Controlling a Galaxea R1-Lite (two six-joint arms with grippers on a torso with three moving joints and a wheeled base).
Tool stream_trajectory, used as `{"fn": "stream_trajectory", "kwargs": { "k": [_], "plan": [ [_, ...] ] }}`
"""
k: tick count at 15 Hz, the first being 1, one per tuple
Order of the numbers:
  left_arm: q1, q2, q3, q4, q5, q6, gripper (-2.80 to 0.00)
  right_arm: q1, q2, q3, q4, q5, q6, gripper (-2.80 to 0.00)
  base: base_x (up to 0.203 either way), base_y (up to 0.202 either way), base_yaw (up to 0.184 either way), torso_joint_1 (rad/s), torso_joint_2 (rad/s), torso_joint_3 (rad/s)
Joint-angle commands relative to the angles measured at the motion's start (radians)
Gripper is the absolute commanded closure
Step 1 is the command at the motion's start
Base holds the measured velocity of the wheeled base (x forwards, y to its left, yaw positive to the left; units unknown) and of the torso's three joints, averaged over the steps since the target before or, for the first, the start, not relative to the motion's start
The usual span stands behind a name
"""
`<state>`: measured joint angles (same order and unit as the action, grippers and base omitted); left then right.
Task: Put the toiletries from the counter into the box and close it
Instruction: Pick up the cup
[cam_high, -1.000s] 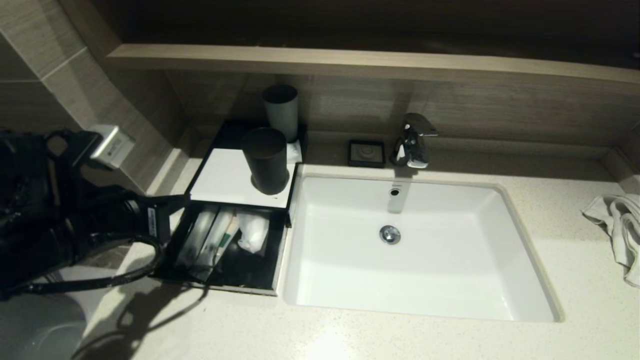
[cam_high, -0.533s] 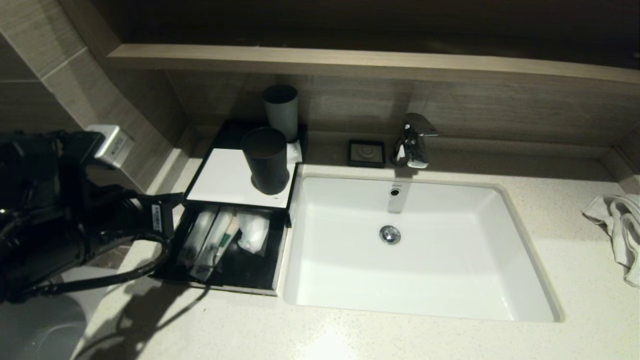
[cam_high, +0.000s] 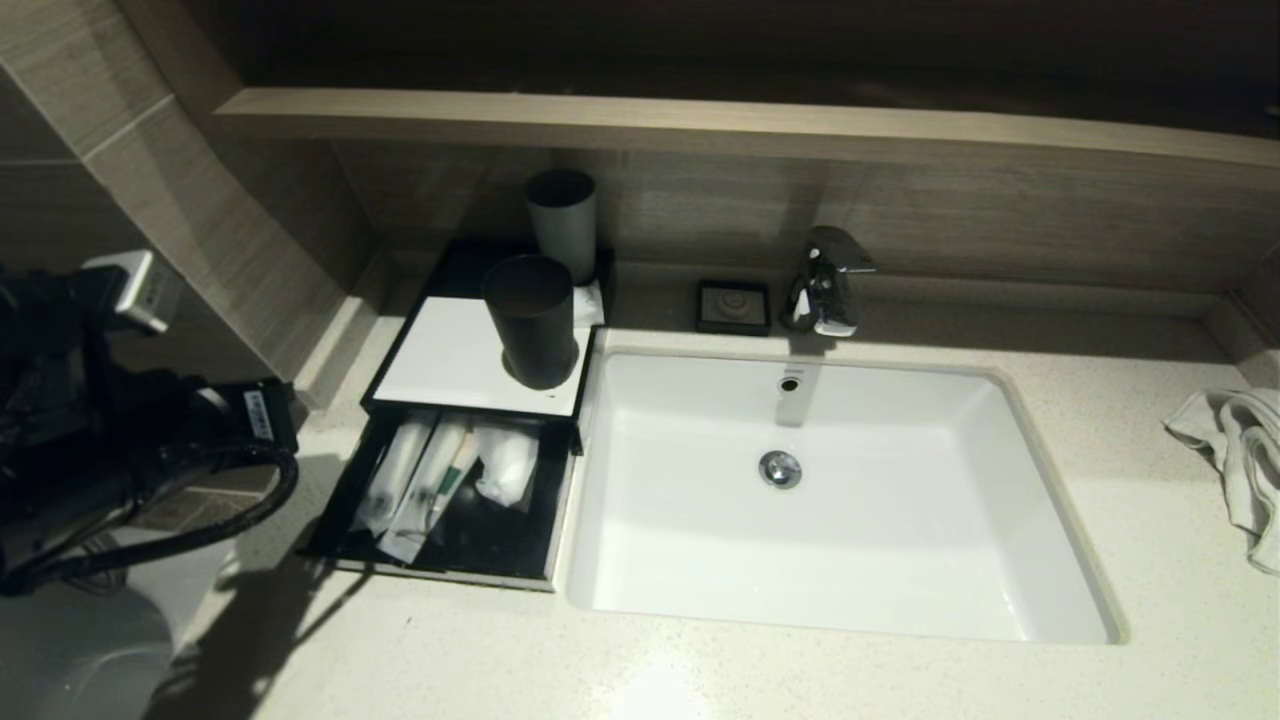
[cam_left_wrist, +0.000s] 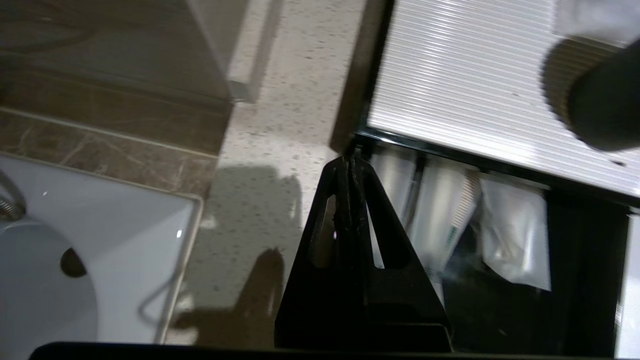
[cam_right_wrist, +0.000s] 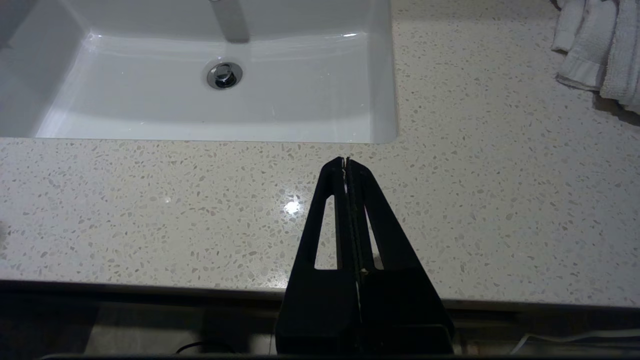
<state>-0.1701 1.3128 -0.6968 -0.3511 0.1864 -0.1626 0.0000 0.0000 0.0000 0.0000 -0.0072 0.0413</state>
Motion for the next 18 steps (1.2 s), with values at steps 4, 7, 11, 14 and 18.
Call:
{"fn": "stream_trajectory", "kwargs": {
  "k": [4, 7, 11, 14, 18],
  "plan": [
    [0.153, 0.028, -0.002, -0.005, -0.01, -0.008, 0.0, 0.0, 0.0, 0.0, 0.0, 0.0, 0.0, 0.0, 0.0, 0.0, 0.0, 0.0, 0.0, 0.0],
    [0.179, 0.039, 0.0, -0.006, -0.025, -0.009, 0.0, 0.0, 0.0, 0.0, 0.0, 0.0, 0.0, 0.0, 0.0, 0.0, 0.0, 0.0, 0.0, 0.0],
    [0.173, 0.033, 0.016, -0.006, -0.031, -0.002, 0.0, 0.0, 0.0, 0.0, 0.0, 0.0, 0.0, 0.0, 0.0, 0.0, 0.0, 0.0, 0.0, 0.0],
    [0.1, 0.015, 0.029, -0.006, -0.04, 0.002, 0.0, 0.0, 0.0, 0.0, 0.0, 0.0, 0.0, 0.0, 0.0, 0.0, 0.0, 0.0, 0.0, 0.0],
    [-0.036, 0.011, 0.031, -0.006, -0.041, 0.003, 0.0, 0.0, 0.0, 0.0, 0.0, 0.0, 0.0, 0.0, 0.0, 0.0, 0.0, 0.0, 0.0, 0.0]
  ]
}}
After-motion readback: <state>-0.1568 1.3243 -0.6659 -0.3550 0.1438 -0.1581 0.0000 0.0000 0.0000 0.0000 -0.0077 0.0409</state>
